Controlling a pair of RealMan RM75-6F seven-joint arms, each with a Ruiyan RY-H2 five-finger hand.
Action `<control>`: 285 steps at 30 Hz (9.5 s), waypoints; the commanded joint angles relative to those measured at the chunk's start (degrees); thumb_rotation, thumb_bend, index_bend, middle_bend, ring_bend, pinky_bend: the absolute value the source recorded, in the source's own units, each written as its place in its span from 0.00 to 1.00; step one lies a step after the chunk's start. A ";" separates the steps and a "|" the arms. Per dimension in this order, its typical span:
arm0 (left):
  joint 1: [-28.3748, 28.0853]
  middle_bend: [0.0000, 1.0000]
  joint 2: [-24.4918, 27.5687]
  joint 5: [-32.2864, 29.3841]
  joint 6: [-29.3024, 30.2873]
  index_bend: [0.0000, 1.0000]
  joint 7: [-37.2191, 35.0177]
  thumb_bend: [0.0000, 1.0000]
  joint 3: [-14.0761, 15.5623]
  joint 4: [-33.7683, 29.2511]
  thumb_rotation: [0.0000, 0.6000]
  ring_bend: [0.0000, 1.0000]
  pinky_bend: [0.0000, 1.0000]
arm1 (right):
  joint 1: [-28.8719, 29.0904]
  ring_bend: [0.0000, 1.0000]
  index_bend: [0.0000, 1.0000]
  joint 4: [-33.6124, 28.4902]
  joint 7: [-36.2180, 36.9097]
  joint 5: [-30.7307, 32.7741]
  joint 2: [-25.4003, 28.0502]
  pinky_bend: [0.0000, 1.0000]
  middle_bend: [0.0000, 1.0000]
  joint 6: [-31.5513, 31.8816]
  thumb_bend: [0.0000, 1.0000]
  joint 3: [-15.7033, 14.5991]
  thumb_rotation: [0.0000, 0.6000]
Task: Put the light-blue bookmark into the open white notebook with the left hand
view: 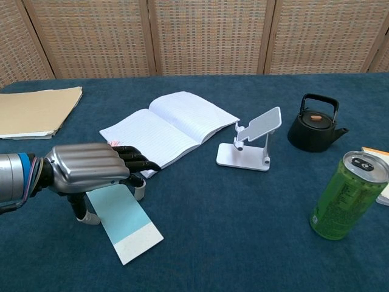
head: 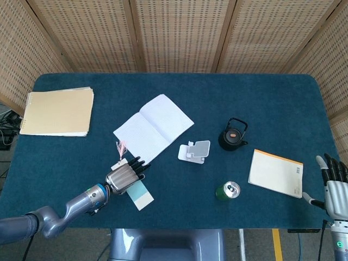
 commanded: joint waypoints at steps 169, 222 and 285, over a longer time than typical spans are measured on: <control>-23.03 0.00 -23.50 -8.72 -15.61 0.04 -18.52 0.23 -10.10 52.00 1.00 0.00 0.00 | 1.30 0.00 0.05 6.32 2.75 3.43 -2.66 0.00 0.00 -6.56 0.09 0.01 1.00; -21.62 0.00 -5.58 -10.29 -22.87 0.07 -24.86 1.00 -6.80 22.77 1.00 0.00 0.05 | 0.95 0.00 0.06 3.90 2.23 1.39 -1.80 0.00 0.00 -3.83 0.09 -0.36 1.00; -20.14 0.00 -6.92 -11.30 -21.33 0.15 -20.84 1.00 -5.41 26.16 1.00 0.00 0.08 | 1.03 0.00 0.06 4.39 1.54 1.33 -2.27 0.00 0.00 -3.93 0.09 -0.52 1.00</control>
